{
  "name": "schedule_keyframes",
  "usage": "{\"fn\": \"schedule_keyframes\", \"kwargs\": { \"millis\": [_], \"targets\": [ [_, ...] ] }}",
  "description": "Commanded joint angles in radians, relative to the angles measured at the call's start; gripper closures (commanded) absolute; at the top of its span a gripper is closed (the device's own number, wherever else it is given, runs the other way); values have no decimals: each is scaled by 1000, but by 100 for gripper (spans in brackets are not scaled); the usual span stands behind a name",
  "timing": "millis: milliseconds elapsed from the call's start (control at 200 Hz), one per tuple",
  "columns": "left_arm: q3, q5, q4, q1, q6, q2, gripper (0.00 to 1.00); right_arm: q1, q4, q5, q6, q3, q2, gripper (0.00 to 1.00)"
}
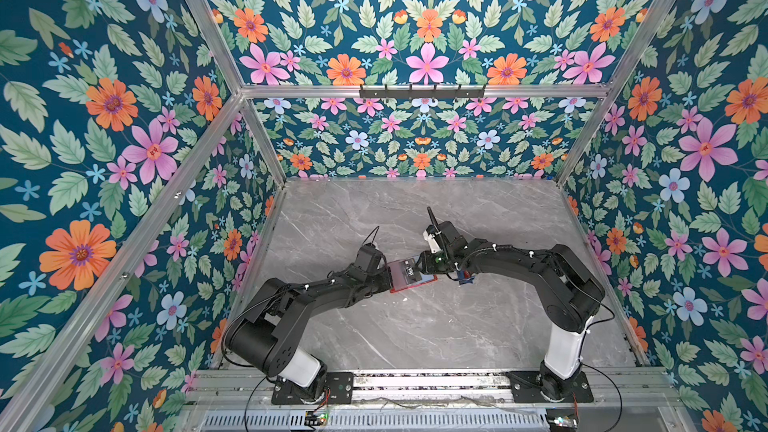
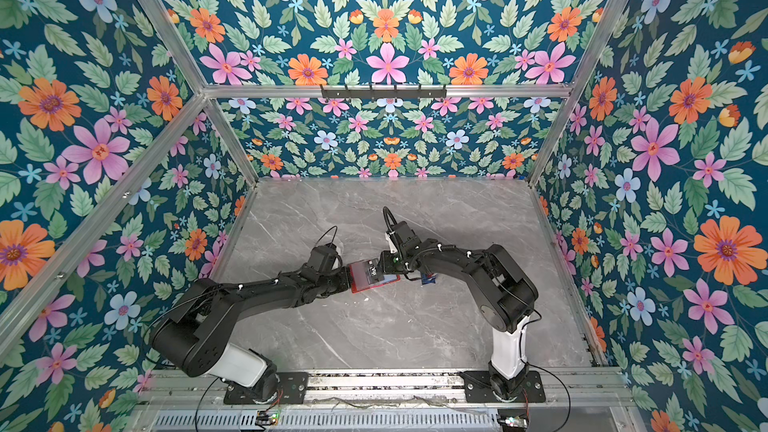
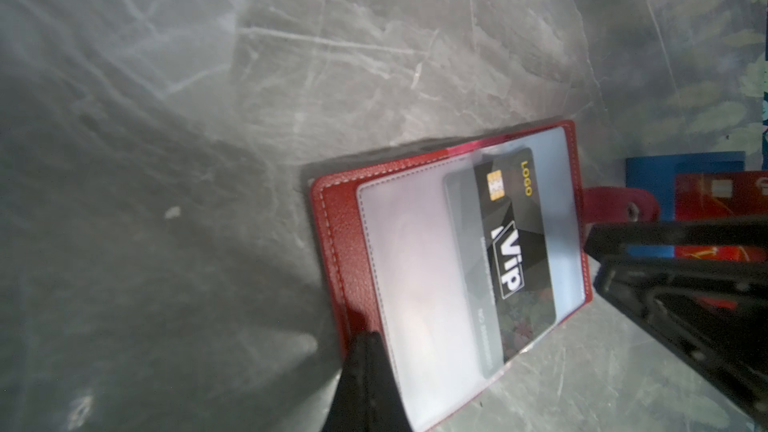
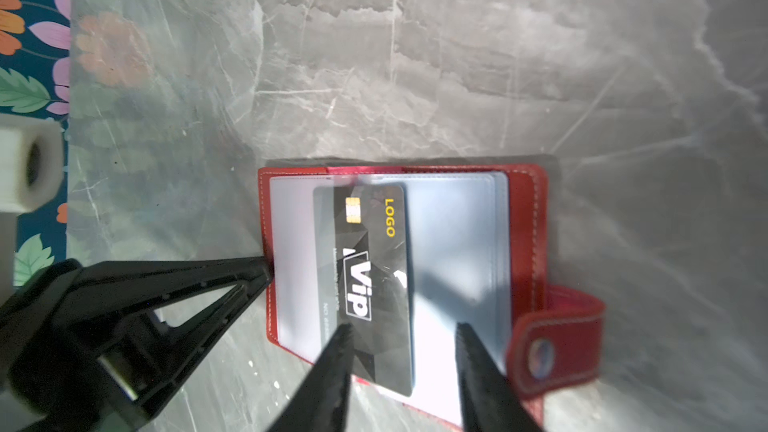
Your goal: Put the credit cards into the card holder
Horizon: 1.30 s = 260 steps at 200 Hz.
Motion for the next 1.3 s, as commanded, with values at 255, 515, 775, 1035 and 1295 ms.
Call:
{"fn": "schedule_keyframes", "kwargs": {
  "millis": [255, 515, 775, 1035, 1295],
  "targets": [
    [-2, -15, -68, -3, 16, 5, 100, 13, -119, 68, -39, 69, 60, 93],
    [-4, -19, -69, -2, 16, 5, 100, 29, -183, 81, -62, 110, 102, 90],
    [-7, -20, -69, -4, 16, 1, 100, 43, -236, 97, -83, 138, 133, 78],
    [-8, -20, -69, -6, 16, 0, 100, 48, -262, 110, -90, 154, 122, 73],
    [-6, -26, -77, -8, 17, -4, 100, 49, -269, 96, -93, 190, 79, 81]
  ]
}}
